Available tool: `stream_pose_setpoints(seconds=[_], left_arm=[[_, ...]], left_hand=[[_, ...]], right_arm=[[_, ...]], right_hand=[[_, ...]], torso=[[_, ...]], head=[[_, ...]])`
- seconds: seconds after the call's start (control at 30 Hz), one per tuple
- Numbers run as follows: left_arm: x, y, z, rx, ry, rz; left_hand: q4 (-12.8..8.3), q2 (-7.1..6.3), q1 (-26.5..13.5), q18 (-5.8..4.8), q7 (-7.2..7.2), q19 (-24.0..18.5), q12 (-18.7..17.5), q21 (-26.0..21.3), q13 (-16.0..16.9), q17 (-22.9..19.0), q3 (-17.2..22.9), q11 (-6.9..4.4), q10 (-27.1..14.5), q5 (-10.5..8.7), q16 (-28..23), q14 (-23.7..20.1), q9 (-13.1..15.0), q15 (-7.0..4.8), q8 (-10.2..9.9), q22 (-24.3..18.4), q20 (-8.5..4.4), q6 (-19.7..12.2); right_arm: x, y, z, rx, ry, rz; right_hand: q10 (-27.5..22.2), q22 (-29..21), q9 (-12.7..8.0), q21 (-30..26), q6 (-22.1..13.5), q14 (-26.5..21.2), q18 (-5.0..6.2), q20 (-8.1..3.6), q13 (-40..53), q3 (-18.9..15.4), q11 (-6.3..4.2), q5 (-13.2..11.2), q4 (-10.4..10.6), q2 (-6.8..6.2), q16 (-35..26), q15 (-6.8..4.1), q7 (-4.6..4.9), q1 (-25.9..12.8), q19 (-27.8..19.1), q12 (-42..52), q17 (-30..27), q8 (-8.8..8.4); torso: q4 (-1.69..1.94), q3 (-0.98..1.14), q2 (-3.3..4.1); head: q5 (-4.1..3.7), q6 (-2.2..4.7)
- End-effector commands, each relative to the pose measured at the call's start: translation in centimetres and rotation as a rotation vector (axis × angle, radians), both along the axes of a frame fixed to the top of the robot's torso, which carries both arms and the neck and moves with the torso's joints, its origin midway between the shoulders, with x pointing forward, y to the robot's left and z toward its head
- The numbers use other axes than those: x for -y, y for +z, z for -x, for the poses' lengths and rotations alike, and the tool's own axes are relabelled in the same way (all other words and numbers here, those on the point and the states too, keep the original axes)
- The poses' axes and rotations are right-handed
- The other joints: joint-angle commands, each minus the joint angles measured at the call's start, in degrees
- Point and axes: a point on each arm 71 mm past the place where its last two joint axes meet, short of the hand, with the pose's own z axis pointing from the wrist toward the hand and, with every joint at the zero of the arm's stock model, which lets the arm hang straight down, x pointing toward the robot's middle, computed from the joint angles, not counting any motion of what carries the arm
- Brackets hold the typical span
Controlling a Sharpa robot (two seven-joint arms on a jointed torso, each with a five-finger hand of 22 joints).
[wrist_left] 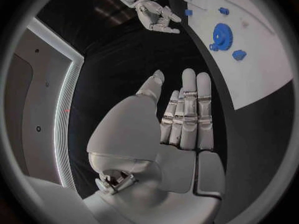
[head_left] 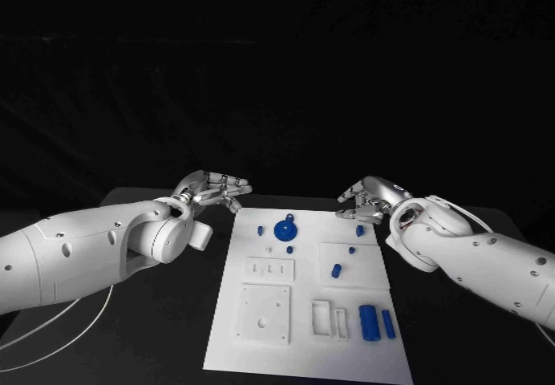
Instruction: Assemble the parts on the task board
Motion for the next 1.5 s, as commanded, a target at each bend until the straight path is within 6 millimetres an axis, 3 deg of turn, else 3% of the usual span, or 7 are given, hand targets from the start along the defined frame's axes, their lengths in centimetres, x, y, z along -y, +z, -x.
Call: stream_pose_setpoints(seconds=[0.03, 0.33, 0.53, 0.73, 0.87, 0.97, 1.5], left_arm=[[0.1, 0.1, 0.0, 0.017, -0.02, 0.011], [-0.1, -0.2, -0.1, 0.016, -0.017, 0.011], [-0.1, -0.4, -0.1, 0.016, -0.016, 0.011], [-0.1, -0.5, -0.1, 0.02, -0.021, 0.014], [-0.1, -0.5, -0.1, 0.02, -0.025, 0.015], [0.0, -0.5, -0.1, 0.02, -0.029, 0.017], [0.2, -0.5, -0.1, 0.023, -0.031, 0.018]], left_hand=[[-0.32, 0.76, -0.1, 0.75, -0.24, -0.54, -0.18, 0.27, 0.0, 0.15, -0.04, -0.59, 2.7, 0.11, 0.1, -0.01, 0.02, -0.41, -0.02, 0.01, -0.16, 0.91], [0.05, 0.85, -0.29, 0.14, -0.64, -0.78, -0.15, 0.53, 0.08, 0.4, 1.0, -2.28, 10.01, 0.07, 0.22, -0.17, 0.0, -1.07, -0.04, 0.13, -0.82, 1.08], [0.15, 0.31, -0.26, -0.07, -0.86, -0.73, -0.15, 0.56, 0.1, 0.56, 1.38, -2.18, 9.24, 0.0, 0.33, -0.1, 0.01, -1.08, -0.02, 0.13, -1.0, -0.04], [-1.05, -0.12, 0.0, 0.56, -0.56, -0.82, -0.11, 1.09, 0.08, 1.03, 0.46, -0.6, 2.45, -0.17, 1.28, -0.04, 0.02, -0.53, -0.01, 0.4, -0.37, -0.18], [-1.49, 0.18, -0.09, 0.59, -0.36, -0.96, -0.16, 1.2, 0.06, 0.99, 0.08, -0.6, 2.97, -0.2, 1.36, -0.17, 0.03, -0.48, -0.01, 0.42, -0.33, 0.17], [-1.61, 0.26, -0.12, 0.58, -0.4, -1.02, -0.15, 1.22, 0.06, 0.95, 0.01, -0.67, 3.27, -0.24, 1.33, -0.24, 0.03, -0.5, 0.0, 0.42, -0.33, 0.29], [-2.29, 0.01, 0.24, 0.54, -0.47, -1.16, -0.15, 1.28, 0.03, 0.65, -0.28, -0.21, -0.79, -0.26, 1.06, -0.21, 0.02, -0.54, -0.02, 0.31, -0.34, 0.08]], right_arm=[[1.1, -0.1, 0.0, -0.047, 0.129, -0.097], [5.4, -0.6, -0.6, -0.061, 0.118, -0.118], [7.2, -1.3, -0.8, -0.085, 0.095, -0.126], [7.7, -2.5, -0.8, -0.108, 0.084, -0.117], [7.9, -3.4, -1.1, -0.126, 0.069, -0.11], [7.9, -4.0, -1.2, -0.143, 0.065, -0.107], [6.5, -6.1, -1.0, -0.189, 0.086, -0.13]], right_hand=[[-0.3, 0.6, -0.01, 0.49, 0.47, -0.13, -0.32, 0.44, 0.13, -0.33, 0.15, -0.04, -2.06, 0.52, 0.43, 0.42, 0.19, 0.94, 2.9, 0.24, 0.4, -0.22], [-0.47, 1.79, 0.0, 0.33, 0.37, -0.09, -0.57, 0.42, -0.08, -3.45, 0.14, 2.91, -6.13, 2.17, 0.47, 0.43, 0.16, 0.87, 2.88, -0.01, 1.04, -0.21], [-0.67, 2.34, 0.02, 0.05, -0.14, -0.08, -0.53, 0.5, -0.26, -6.21, 0.28, 3.97, -7.09, 2.52, 0.36, 0.5, 0.36, 1.18, 2.91, -0.23, 1.21, -0.14], [-0.85, 2.62, -0.02, -0.16, -0.94, -0.11, -0.49, 0.53, -0.42, -6.68, 0.35, 4.13, -8.07, 2.58, 0.21, 0.57, 0.54, 2.19, 2.93, -0.41, 1.2, -0.21], [-0.83, 2.94, -0.01, -0.43, -1.92, -0.08, -0.22, 0.58, -0.44, -5.97, 0.36, 4.44, -8.95, 2.8, 0.27, 0.57, 0.68, 2.18, 2.98, -0.39, 1.39, -0.2], [-0.85, 2.98, -0.01, -0.47, -2.0, -0.09, -0.23, 0.6, -0.44, -5.96, 0.37, 4.53, -9.06, 2.78, 0.23, 0.59, 0.67, 2.2, 2.97, -0.39, 1.38, -0.21], [-0.76, 3.39, 0.03, -0.63, -1.78, -0.1, -0.31, 0.53, -0.27, -6.33, 0.28, 4.52, -9.13, 3.13, 0.18, 0.51, 0.53, 1.83, 3.01, -0.2, 1.48, -0.16]], torso=[[-0.62, 0.51, -0.27], [-1.02, 1.29, -0.4], [-1.19, 1.75, -0.35], [-1.21, 1.78, -0.31], [-1.26, 1.71, -0.33], [-1.2, 1.84, -0.25], [-1.14, 1.68, -0.31]], head=[[-0.03, 0.31], [0.47, -0.28], [0.25, -0.42], [0.36, -0.47], [0.43, -0.19], [0.51, -0.56], [0.7, -1.23]])
